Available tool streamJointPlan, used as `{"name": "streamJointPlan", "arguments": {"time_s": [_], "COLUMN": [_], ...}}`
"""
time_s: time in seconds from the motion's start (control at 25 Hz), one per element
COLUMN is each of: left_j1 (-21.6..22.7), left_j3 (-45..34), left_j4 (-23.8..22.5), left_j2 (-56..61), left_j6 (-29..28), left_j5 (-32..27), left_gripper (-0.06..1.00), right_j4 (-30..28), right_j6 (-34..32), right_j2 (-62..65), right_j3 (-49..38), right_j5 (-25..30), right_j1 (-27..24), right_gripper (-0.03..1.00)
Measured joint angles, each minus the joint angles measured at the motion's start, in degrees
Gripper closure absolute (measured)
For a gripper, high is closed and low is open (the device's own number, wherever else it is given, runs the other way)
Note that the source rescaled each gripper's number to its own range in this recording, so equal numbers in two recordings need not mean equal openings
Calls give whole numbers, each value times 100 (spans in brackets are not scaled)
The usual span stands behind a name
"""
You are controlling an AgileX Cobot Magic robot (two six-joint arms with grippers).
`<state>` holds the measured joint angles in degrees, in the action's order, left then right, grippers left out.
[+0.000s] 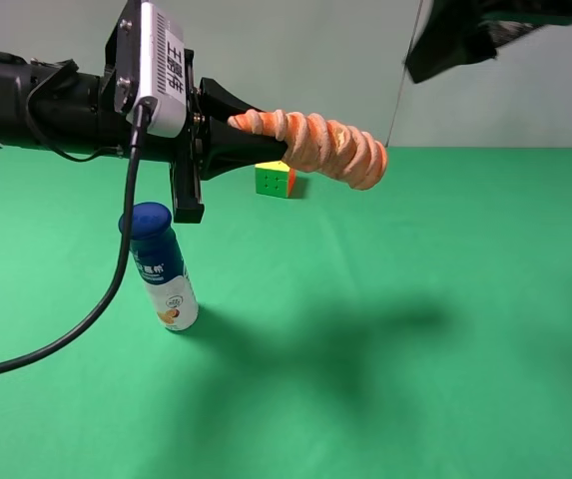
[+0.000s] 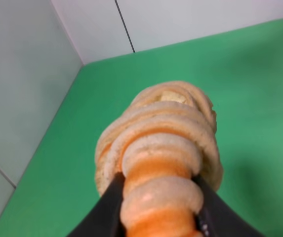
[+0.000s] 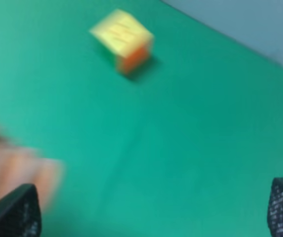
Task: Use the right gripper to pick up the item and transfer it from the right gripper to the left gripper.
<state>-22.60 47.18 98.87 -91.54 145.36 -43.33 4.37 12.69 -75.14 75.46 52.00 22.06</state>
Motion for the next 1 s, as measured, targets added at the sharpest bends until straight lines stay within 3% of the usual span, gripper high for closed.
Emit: {"name": "streamJointPlan", "arguments": {"time_s": [0.16,0.28,0.6,0.84,1.0], "left_j1": [0,0,0,0,0], "left_j3": [0,21,56,59,59], "left_j4": [-5,-5,-3,-3,-3], "left_j2": [0,0,0,0,0], "left_j6": [0,0,-144,-219,-265], "left_j5": [0,11,-57,-309,-330], "left_gripper": [92,92,92,92,92], "right_j4": [56,108,133,81,-259], "right_j6": [-373,-478,-985,-1312,-1716], "right_j2": [69,361,1967,3751,5036], "right_j3": [-319,-719,-2105,-2903,-3317], "right_j5": [103,24,-512,-522,-390], "right_j1": [-991,-1389,-1476,-1476,-1476], "right_gripper": [-3,-3,-3,-3,-3]}}
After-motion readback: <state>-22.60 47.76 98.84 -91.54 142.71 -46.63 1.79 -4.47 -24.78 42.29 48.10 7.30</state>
